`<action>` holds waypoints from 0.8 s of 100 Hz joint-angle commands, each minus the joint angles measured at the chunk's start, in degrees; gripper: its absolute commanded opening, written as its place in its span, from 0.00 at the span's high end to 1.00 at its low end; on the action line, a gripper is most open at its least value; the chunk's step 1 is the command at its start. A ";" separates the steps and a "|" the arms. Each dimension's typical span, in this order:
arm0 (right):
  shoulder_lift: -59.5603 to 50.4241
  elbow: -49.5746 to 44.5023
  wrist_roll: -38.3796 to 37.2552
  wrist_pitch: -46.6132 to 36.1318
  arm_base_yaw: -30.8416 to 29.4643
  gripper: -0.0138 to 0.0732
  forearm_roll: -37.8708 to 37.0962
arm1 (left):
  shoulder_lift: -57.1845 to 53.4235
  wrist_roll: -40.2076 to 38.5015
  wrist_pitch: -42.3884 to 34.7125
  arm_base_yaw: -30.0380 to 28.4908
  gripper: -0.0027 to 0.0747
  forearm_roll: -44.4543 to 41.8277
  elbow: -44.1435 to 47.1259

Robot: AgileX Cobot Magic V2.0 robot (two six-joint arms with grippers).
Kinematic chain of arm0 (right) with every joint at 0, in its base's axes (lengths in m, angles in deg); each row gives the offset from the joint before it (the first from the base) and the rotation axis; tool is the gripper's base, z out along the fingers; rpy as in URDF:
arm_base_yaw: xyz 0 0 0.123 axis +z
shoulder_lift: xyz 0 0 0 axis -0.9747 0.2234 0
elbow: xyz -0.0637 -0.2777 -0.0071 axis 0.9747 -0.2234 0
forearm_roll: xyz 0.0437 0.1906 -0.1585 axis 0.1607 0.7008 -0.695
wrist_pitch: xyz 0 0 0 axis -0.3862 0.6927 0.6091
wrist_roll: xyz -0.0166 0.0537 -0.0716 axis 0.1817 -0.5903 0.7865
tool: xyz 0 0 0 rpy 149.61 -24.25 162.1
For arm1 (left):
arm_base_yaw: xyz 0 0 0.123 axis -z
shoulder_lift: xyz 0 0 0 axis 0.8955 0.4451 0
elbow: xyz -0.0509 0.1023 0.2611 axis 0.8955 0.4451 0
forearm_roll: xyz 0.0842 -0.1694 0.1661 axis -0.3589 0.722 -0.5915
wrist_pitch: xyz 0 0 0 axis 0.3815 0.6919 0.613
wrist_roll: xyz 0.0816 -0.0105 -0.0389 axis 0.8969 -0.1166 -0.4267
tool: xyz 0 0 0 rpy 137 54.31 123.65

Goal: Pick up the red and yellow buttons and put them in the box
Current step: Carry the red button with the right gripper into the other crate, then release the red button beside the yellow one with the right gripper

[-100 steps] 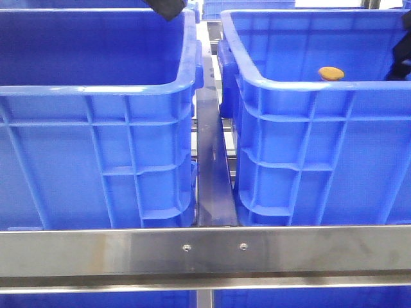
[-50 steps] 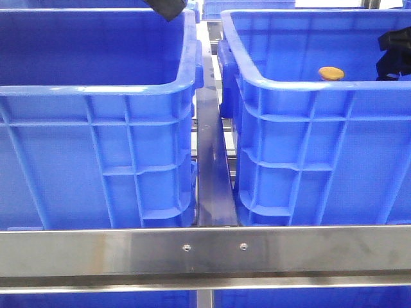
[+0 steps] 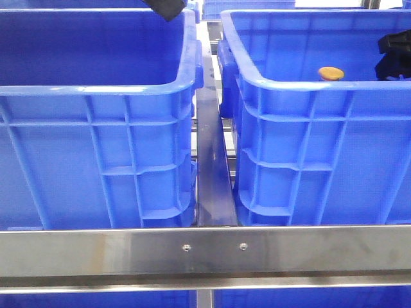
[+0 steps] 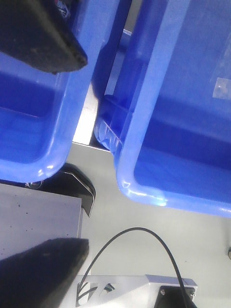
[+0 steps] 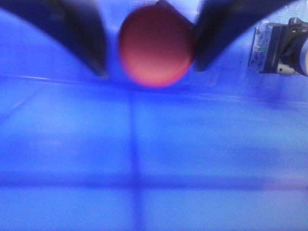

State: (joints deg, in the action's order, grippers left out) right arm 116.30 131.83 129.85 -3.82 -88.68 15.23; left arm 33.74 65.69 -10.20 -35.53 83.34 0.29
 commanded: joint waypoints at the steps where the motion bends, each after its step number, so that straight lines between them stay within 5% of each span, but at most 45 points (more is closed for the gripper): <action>1: -2.65 2.06 1.05 -0.47 -0.12 0.24 1.23 | -2.12 -0.90 1.66 0.05 0.12 3.16 -1.82; 19: -2.65 2.06 1.05 0.04 -0.12 0.17 1.54 | -2.12 -1.91 1.66 0.05 0.12 3.16 -1.82; 80: -5.72 0.58 1.05 3.83 -0.16 0.18 1.68 | -2.12 -2.04 1.66 0.05 0.12 2.90 -1.82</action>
State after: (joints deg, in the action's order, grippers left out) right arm 115.63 131.78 130.21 1.20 -88.68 15.36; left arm 33.74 64.18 -10.10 -35.53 83.34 0.29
